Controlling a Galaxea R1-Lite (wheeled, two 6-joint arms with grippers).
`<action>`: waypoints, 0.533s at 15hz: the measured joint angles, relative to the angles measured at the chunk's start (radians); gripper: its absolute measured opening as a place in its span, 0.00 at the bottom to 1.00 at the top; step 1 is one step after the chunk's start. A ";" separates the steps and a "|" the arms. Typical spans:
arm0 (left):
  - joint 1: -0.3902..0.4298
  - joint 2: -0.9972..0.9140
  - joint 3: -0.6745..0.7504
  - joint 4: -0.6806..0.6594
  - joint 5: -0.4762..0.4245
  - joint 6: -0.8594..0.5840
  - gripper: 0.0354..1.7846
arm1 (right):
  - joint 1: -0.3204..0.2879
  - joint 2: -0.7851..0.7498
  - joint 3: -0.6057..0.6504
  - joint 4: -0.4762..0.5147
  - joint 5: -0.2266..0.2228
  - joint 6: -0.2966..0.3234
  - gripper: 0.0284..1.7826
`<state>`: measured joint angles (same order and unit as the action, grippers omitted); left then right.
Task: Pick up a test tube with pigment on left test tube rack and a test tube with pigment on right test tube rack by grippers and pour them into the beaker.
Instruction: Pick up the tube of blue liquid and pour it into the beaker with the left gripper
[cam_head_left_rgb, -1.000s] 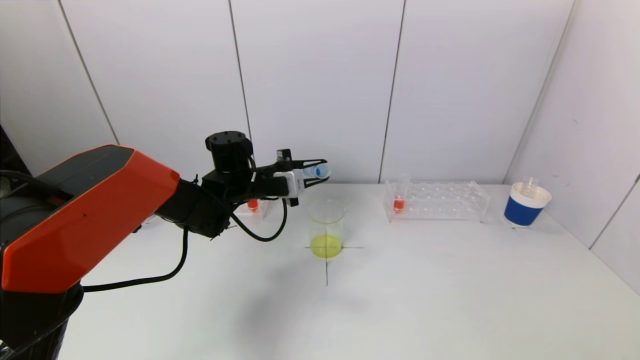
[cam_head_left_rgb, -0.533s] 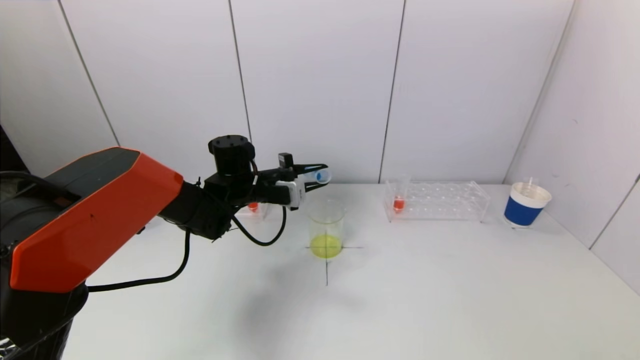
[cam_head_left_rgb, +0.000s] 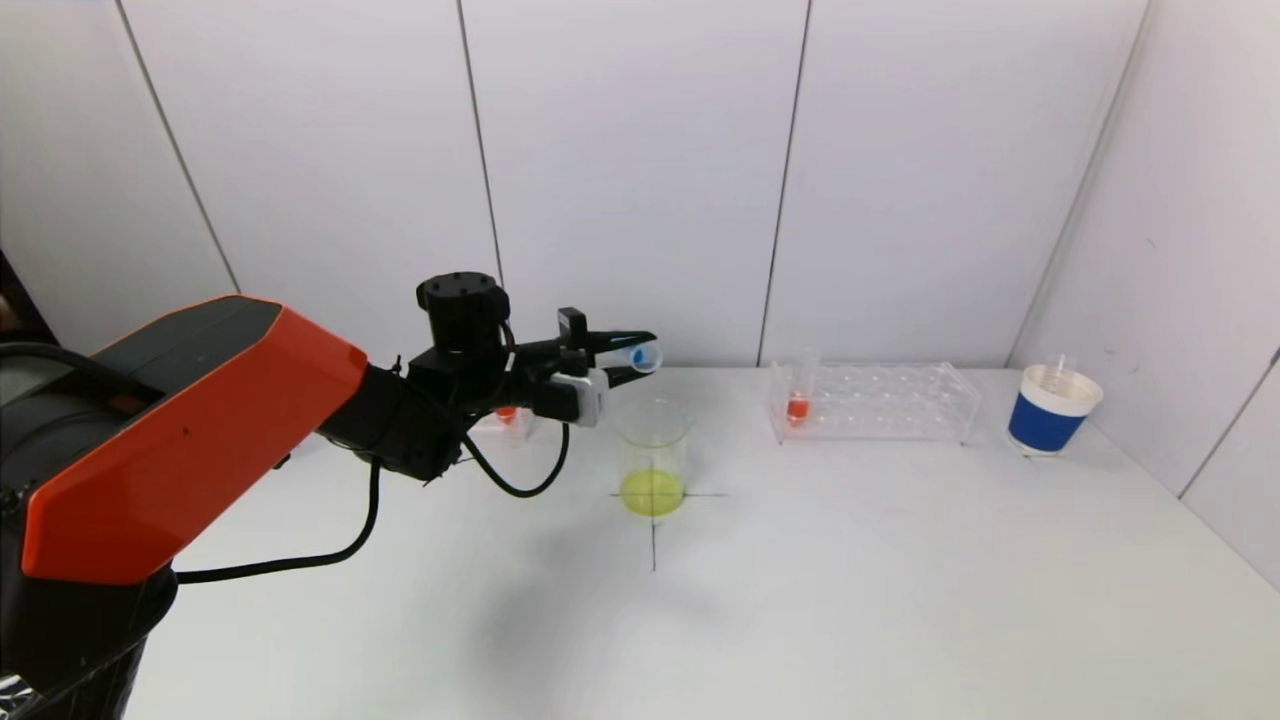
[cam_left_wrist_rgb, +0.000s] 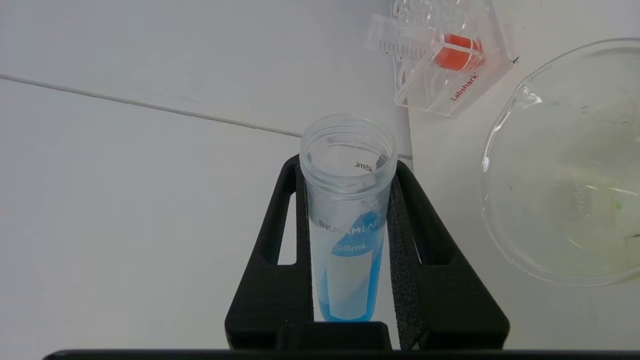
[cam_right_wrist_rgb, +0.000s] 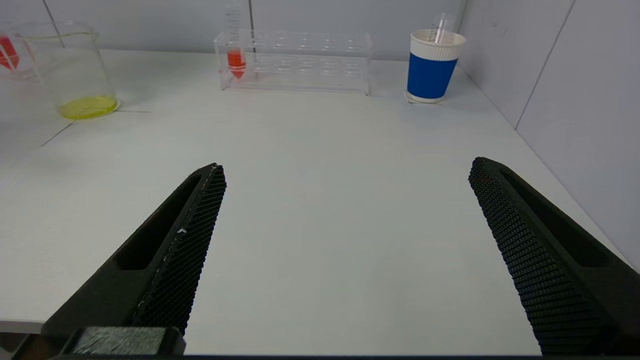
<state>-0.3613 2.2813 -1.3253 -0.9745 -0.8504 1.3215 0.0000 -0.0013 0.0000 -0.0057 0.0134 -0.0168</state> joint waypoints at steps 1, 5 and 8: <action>0.001 0.000 0.000 0.000 -0.001 0.013 0.24 | 0.000 0.000 0.000 0.000 0.000 0.000 0.99; 0.010 -0.001 0.012 0.000 -0.003 0.060 0.24 | 0.000 0.000 0.000 0.000 0.000 0.000 0.99; 0.015 -0.001 0.019 0.000 -0.002 0.091 0.24 | 0.000 0.000 0.000 0.000 0.000 0.000 0.99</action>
<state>-0.3462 2.2798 -1.3062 -0.9745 -0.8528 1.4128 0.0000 -0.0009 0.0000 -0.0057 0.0134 -0.0172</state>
